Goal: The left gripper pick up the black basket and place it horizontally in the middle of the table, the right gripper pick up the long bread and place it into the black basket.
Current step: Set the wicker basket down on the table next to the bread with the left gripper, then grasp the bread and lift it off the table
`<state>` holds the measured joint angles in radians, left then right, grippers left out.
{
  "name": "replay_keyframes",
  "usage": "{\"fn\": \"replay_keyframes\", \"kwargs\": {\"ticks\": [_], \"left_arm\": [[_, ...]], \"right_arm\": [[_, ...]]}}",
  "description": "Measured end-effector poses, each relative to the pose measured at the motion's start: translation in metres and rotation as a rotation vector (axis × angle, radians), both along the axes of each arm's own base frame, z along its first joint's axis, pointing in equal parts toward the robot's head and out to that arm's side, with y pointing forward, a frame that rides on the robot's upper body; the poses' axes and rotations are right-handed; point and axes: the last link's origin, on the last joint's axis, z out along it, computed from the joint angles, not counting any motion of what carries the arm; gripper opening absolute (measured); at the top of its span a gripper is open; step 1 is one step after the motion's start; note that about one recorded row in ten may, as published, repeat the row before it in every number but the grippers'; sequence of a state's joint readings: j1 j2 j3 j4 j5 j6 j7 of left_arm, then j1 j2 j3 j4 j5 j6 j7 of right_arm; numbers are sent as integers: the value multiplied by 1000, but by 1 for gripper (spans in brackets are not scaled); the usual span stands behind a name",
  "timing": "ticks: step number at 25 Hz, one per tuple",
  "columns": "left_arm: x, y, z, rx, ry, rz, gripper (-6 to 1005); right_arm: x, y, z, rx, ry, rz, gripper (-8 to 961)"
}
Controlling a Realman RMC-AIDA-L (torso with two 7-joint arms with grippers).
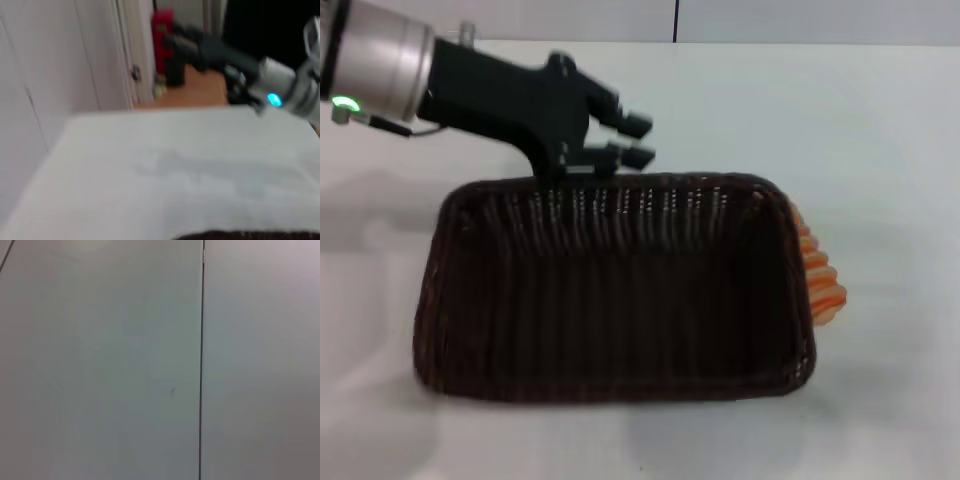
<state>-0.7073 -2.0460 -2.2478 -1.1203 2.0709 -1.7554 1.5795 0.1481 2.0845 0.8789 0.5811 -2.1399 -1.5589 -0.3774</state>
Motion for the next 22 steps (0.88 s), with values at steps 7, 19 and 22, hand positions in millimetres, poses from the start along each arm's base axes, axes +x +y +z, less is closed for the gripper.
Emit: {"fn": "replay_keyframes", "kwargs": {"ticks": [7,19,22], "left_arm": [[0,-1,48,177,-241,-10,263],[-72,-56,127,542,-787,122,265],[-106,-76,135,641,-849,213,266]], "right_arm": [[-3,-5,-3,-8,8,13,569],[-35,-2,-28,-169,143,0,568],[-52,2,-36,-245,145,-37,567]]}}
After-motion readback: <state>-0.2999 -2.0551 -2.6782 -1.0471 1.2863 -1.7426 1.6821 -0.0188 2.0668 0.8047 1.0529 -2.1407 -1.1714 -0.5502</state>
